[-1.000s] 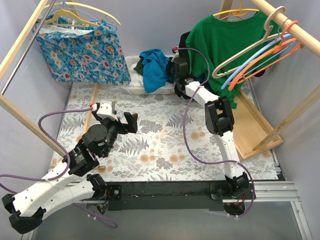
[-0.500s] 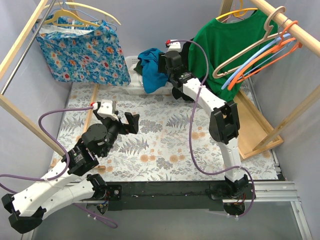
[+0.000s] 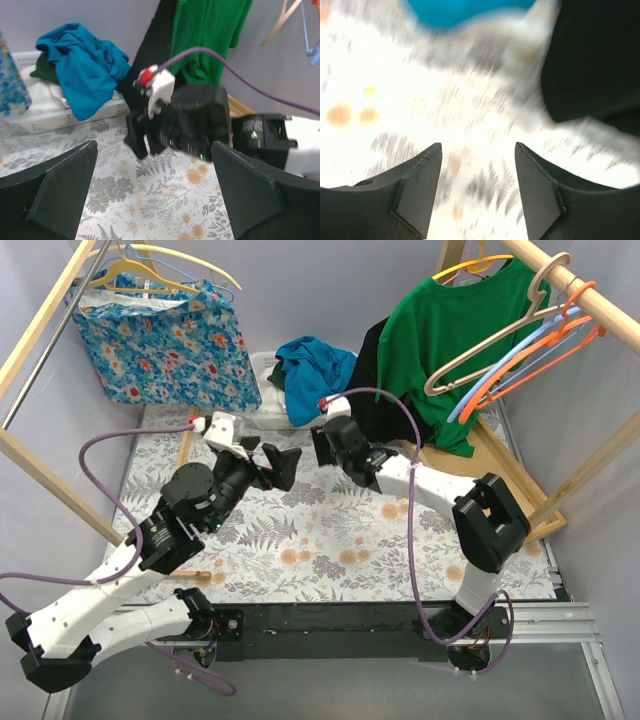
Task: Remove the t-shirt from the hanger
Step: Place the T-shirt in the bin.
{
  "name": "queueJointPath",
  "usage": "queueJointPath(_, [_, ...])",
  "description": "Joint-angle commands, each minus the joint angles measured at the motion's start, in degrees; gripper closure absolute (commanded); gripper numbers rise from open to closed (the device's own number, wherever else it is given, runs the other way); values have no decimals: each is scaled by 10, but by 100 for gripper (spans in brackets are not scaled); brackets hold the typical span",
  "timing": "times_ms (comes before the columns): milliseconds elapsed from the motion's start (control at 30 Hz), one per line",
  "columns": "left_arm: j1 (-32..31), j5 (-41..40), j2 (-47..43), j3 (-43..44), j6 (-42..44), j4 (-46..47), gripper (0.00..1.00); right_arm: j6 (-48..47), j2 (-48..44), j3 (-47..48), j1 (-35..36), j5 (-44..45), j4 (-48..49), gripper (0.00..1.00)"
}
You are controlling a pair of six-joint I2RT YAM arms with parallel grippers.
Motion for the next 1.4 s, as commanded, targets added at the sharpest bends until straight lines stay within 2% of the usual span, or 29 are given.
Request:
queueJointPath(0, [1, 54, 59, 22, 20, 45, 2, 20, -91, -105, 23, -23, 48, 35])
queueJointPath(100, [1, 53, 95, 33, 22, 63, 2, 22, -142, -164, 25, -25, 45, 37])
queueJointPath(200, [1, 28, 98, 22, 12, 69, 2, -1, -207, -172, 26, -8, 38, 38])
queueJointPath(367, [1, 1, 49, -36, -4, 62, 2, -46, -304, -133, 26, -18, 70, 38])
queueJointPath(533, [1, 16, -26, -91, -4, 52, 2, -85, -317, -69, 26, 13, 126, 37])
queueJointPath(733, [1, 26, -44, -111, -38, 25, 2, -125, -249, 26, 21, 144, 198, 33])
queueJointPath(867, [0, 52, -31, -113, -53, 18, 2, -162, -149, 99, 19, 228, 255, 31])
queueJointPath(967, [1, 52, -28, -113, -55, 8, 2, -227, -62, 191, 18, 293, 306, 31])
queueJointPath(1033, [1, 51, -33, -111, -55, 1, 2, -302, 9, 271, 19, 329, 335, 31])
queueJointPath(1100, [1, 48, -37, -112, -53, -3, 2, -372, 58, 319, 19, 383, 413, 32])
queueJointPath(1133, [1, 47, -40, -112, -51, -4, 2, -445, 102, 367, 20, 399, 450, 32])
queueJointPath(1200, [1, 44, -43, -112, -47, -8, 2, -524, 142, 410, 22, 430, 540, 33])
queueJointPath(1233, [0, 40, -43, -111, -47, -10, 2, -602, 177, 442, 24, 440, 572, 33])
queueJointPath(1300, [1, 38, -42, -111, -45, -13, 2, -662, 203, 466, 29, 456, 650, 34])
queueJointPath(1367, [1, 35, -42, -112, -43, -14, 2, -720, 219, 465, 37, 456, 683, 35])
